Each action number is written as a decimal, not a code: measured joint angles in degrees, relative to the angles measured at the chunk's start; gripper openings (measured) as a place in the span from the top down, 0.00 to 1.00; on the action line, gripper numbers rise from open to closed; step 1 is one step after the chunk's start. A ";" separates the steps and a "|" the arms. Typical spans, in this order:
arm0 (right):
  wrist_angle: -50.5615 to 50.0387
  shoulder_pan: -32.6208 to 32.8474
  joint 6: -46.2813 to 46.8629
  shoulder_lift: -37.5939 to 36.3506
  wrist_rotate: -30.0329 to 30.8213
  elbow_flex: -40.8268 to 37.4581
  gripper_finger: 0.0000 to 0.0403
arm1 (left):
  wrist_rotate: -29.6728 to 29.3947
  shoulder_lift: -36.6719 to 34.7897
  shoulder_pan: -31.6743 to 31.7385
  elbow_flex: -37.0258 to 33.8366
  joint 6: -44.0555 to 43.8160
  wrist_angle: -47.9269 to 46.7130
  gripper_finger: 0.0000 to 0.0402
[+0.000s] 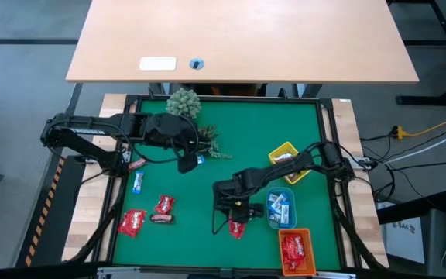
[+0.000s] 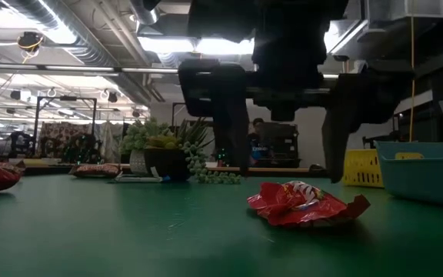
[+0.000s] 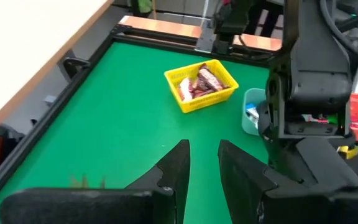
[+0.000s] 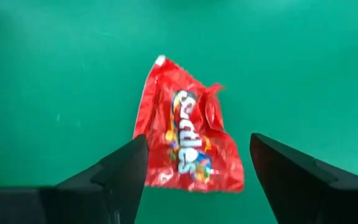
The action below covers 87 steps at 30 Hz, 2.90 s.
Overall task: Sort candy
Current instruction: Put the red candy into the orange bin
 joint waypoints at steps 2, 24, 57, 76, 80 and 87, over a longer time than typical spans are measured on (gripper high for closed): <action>2.56 -0.78 -0.09 0.00 -3.01 -1.70 0.31 | -0.66 0.00 0.00 0.00 0.01 0.01 0.80; 9.74 -5.06 -1.22 0.00 -8.23 -7.29 0.31 | -0.72 0.02 2.75 0.00 0.04 -0.01 0.80; 0.95 -6.21 0.96 -0.02 -3.74 -2.16 0.31 | -0.83 0.07 3.48 -0.07 3.06 -0.41 0.80; 2.80 -4.51 5.31 -0.02 -3.13 -0.69 0.31 | -0.83 0.07 2.93 -0.07 2.58 -0.41 0.80; 3.93 -2.30 6.24 -0.02 2.91 -0.69 0.31 | -0.83 0.07 2.93 -0.07 2.49 -0.41 0.80; 3.68 1.83 5.91 -0.02 14.86 -0.69 0.31 | -0.71 0.07 2.93 -0.07 2.45 -0.41 0.80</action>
